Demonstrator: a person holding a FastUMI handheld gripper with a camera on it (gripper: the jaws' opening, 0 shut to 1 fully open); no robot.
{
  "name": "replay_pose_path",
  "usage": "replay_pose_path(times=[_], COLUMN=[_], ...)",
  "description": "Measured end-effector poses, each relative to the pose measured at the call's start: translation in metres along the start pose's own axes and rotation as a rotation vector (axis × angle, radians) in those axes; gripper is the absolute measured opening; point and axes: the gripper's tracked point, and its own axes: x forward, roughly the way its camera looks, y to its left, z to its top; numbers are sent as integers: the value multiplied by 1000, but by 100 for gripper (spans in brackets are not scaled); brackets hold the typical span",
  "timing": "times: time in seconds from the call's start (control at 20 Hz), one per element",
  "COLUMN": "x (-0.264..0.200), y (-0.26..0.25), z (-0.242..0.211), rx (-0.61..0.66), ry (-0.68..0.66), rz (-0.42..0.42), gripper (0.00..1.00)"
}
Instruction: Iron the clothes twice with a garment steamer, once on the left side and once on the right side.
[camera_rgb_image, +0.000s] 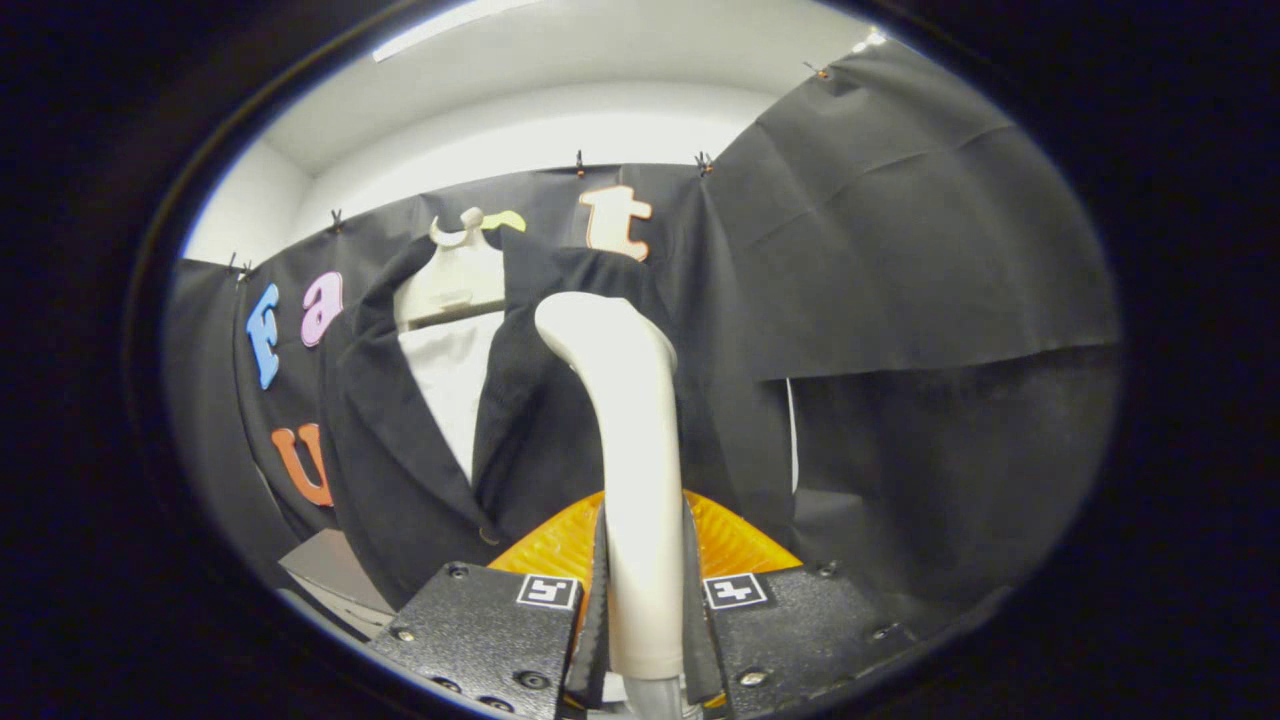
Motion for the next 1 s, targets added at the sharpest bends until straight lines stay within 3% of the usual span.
replay_pose_path(times=[0.2, 1.0], x=[17, 11], y=[11, 12], z=[21, -95], rx=[-76, -274], ry=[-48, 99], rz=[-34, -194], gripper=[33, 33])
